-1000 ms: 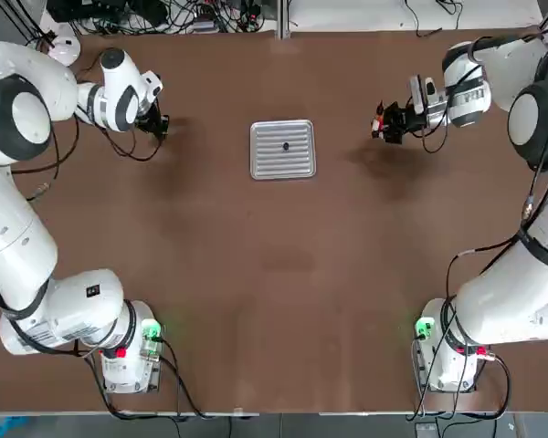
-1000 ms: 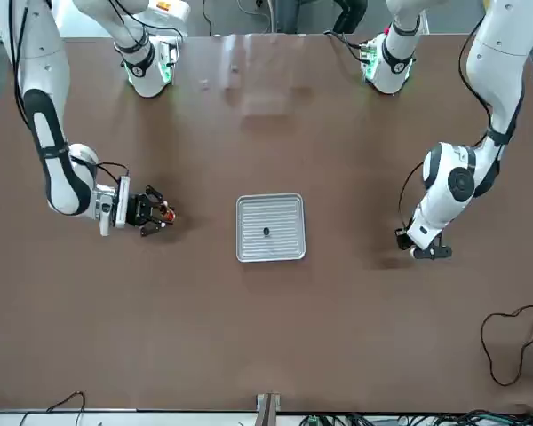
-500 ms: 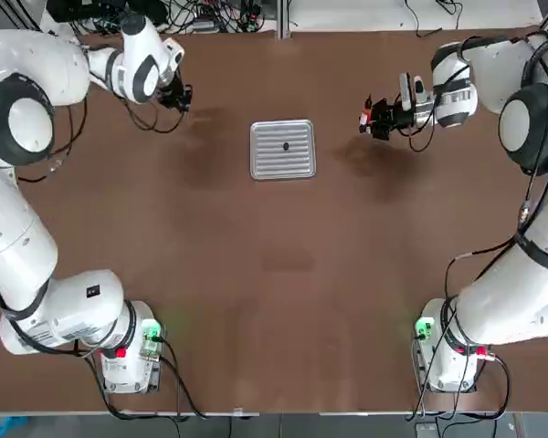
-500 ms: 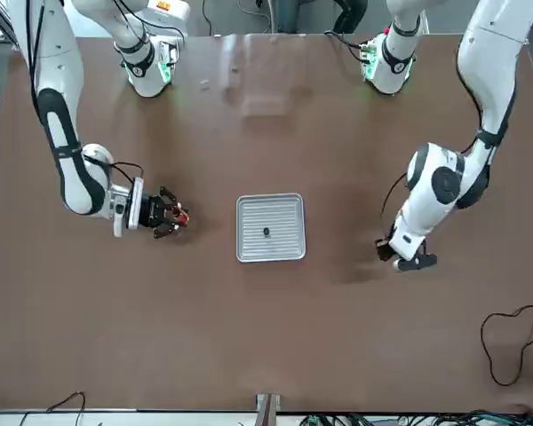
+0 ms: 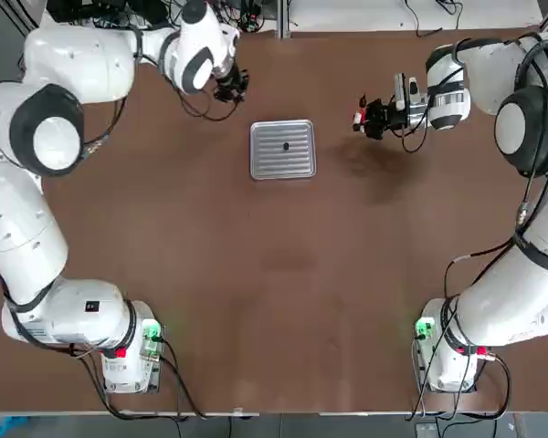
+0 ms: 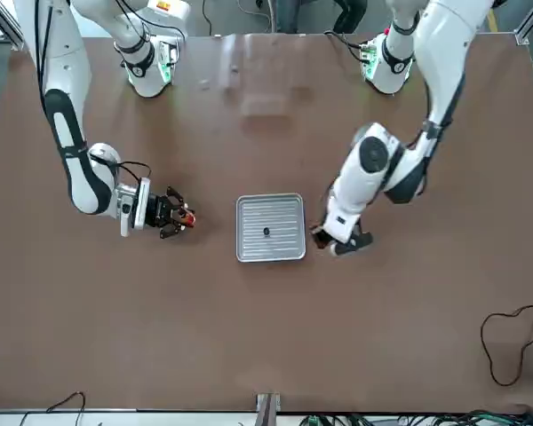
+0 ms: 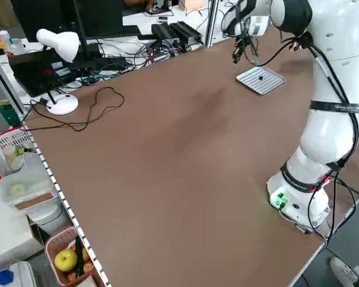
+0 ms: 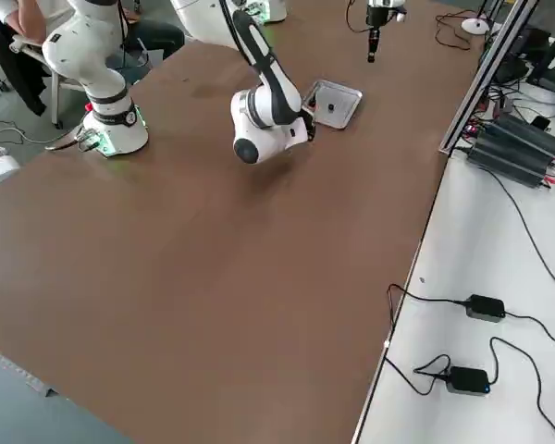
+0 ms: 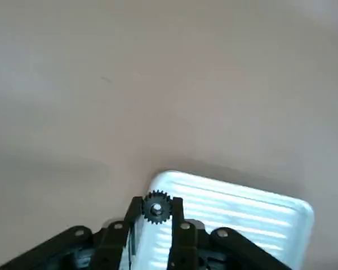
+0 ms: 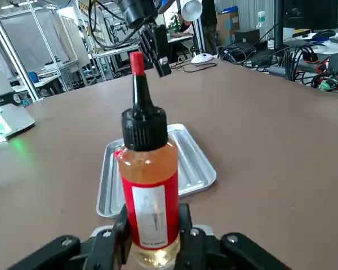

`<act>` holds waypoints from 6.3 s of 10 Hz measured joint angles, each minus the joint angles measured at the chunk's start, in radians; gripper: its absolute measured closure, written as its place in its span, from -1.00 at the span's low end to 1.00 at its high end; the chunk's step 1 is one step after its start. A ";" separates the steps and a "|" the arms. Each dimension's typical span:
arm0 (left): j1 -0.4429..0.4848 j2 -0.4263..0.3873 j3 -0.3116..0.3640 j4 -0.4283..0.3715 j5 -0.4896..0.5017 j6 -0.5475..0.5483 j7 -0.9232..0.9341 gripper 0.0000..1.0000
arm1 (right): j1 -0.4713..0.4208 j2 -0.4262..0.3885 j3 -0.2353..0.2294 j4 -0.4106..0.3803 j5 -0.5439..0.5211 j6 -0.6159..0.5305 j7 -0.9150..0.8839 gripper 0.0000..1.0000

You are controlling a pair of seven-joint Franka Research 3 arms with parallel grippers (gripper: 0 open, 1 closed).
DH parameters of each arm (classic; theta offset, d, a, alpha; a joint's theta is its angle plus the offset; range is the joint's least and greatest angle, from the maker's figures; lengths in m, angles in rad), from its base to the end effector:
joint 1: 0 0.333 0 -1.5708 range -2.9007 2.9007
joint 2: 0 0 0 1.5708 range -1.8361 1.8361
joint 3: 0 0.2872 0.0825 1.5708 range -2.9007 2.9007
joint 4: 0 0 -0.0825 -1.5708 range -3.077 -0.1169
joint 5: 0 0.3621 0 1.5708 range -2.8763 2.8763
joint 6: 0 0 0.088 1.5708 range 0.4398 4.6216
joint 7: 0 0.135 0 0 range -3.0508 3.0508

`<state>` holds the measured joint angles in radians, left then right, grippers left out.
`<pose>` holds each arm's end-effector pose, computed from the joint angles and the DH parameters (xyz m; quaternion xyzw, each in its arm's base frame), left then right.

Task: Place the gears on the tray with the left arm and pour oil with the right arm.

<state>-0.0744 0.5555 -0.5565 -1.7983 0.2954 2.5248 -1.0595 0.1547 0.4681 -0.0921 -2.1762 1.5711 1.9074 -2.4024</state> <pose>0.5436 -0.3617 0.2667 0.9780 0.1552 0.0628 0.1242 0.5017 0.1278 0.1580 -0.6571 -0.4824 -0.3860 0.4320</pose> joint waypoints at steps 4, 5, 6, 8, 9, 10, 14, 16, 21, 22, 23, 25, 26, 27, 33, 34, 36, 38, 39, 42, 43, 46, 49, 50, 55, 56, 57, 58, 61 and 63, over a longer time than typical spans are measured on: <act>-0.406 0.208 0.256 0.207 0.000 -0.003 -0.156 0.52 | 0.019 0.030 0.001 -0.009 0.039 -0.001 0.000 0.27; -0.454 0.249 0.282 0.230 0.000 -0.003 -0.171 0.52 | 0.025 0.039 0.000 -0.009 0.045 -0.001 0.000 0.27; -0.465 0.274 0.285 0.243 0.000 -0.002 -0.173 0.52 | 0.030 0.045 0.000 -0.010 0.050 -0.001 -0.001 0.27; -0.462 0.277 0.286 0.252 0.000 -0.005 -0.173 0.52 | 0.036 0.048 0.001 -0.009 0.063 -0.001 -0.001 0.27; -0.462 0.277 0.286 0.252 0.000 -0.007 -0.173 0.52 | 0.041 0.048 0.001 -0.009 0.072 -0.002 -0.001 0.27; -0.462 0.277 0.286 0.252 0.000 -0.010 -0.173 0.48 | 0.047 0.049 0.002 -0.009 0.082 -0.002 -0.001 0.27; -0.461 0.274 0.286 0.260 0.000 -0.039 -0.173 -0.54 | 0.073 0.049 0.002 -0.009 0.114 -0.002 -0.001 0.27; -0.436 0.226 0.286 0.286 0.000 -0.124 -0.174 -0.60 | 0.077 0.049 0.002 -0.009 0.119 -0.002 -0.001 0.27; -0.215 -0.047 0.283 0.295 0.000 -0.392 -0.103 -0.85 | 0.214 0.051 0.004 -0.010 0.327 0.029 0.000 0.27; -0.152 -0.088 0.280 0.295 -0.022 -0.419 -0.040 -0.91 | 0.265 0.052 0.006 -0.010 0.401 0.063 0.000 0.27; -0.082 -0.130 0.278 0.296 -0.070 -0.446 0.062 -0.97 | 0.319 0.052 0.007 -0.010 0.487 0.089 0.000 0.28; 0.054 -0.216 0.276 0.296 -0.140 -0.557 0.301 -0.99 | 0.425 0.053 0.008 -0.006 0.625 0.161 0.000 0.28; 0.105 -0.250 0.275 0.296 -0.171 -0.595 0.411 -0.99 | 0.465 0.053 0.009 -0.003 0.685 0.188 0.000 0.28; 0.142 -0.273 0.275 0.295 -0.188 -0.623 0.499 -0.99 | 0.502 0.053 0.009 0.003 0.739 0.221 0.000 0.28; 0.155 -0.468 0.406 0.293 -0.343 -0.993 0.866 -1.00 | 0.624 0.051 0.009 0.087 0.818 0.488 0.144 0.28; 0.137 -0.497 0.455 0.291 -0.359 -1.008 0.902 -1.00 | 0.631 0.051 0.009 0.096 0.818 0.491 0.189 0.28; 0.077 -0.506 0.473 0.286 -0.324 -0.989 0.919 -1.00 | 0.636 0.051 0.009 0.106 0.819 0.491 0.278 0.29; 0.039 -0.491 0.466 0.269 -0.300 -0.940 0.920 -1.00 | 0.640 0.051 0.011 0.109 0.819 0.477 0.383 0.30; 0.041 -0.477 0.467 0.268 -0.300 -0.933 0.931 -1.00 | 0.643 0.052 0.013 0.110 0.819 0.457 0.448 0.30; 0.048 -0.449 0.467 0.268 -0.316 -0.923 0.948 -1.00 | 0.654 0.069 0.027 0.109 0.820 0.401 0.628 0.30; 0.050 -0.449 0.467 0.269 -0.316 -0.920 0.952 -1.00 | 0.654 0.070 0.031 0.109 0.820 0.388 0.699 0.30; 0.051 -0.449 0.469 0.270 -0.316 -0.915 0.981 -1.00 | 0.657 0.075 0.045 0.109 0.820 0.339 0.870 0.30; 0.058 -0.448 0.471 0.270 -0.288 -0.911 0.984 -1.00 | 0.655 0.120 0.040 0.107 0.820 0.191 0.988 0.30; 0.059 -0.443 0.471 0.270 -0.287 -0.905 0.985 -1.00 | 0.651 0.144 0.037 0.107 0.820 0.139 1.022 0.30; 0.045 -0.443 0.457 0.311 -0.286 -0.894 0.977 -1.00 | 0.643 0.167 0.034 0.112 0.820 0.094 1.219 0.30; 0.049 -0.442 0.458 0.311 -0.286 -0.894 0.977 -1.00 | 0.643 0.167 0.034 0.112 0.820 0.086 1.254 0.30; 0.049 -0.442 0.459 0.311 -0.286 -0.894 0.977 -1.00 | 0.643 0.167 0.034 0.113 0.820 0.083 1.289 0.30; 0.049 -0.442 0.459 0.312 -0.286 -0.894 0.977 -1.00 | 0.643 0.167 0.034 0.114 0.820 0.081 1.323 0.30; 0.049 -0.442 0.459 0.317 -0.286 -0.894 0.983 -1.00 | 0.633 0.167 0.032 0.118 0.820 0.020 1.477 0.30; 0.048 -0.445 0.458 0.326 -0.286 -0.894 0.981 -1.00 | 0.619 0.168 0.032 0.119 0.820 -0.026 1.590 0.30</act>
<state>-0.0262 0.1101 -0.0990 -1.4721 0.0090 1.6310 -0.0786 0.7740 0.6357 -0.0602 -2.0575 2.3915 1.8815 -0.8129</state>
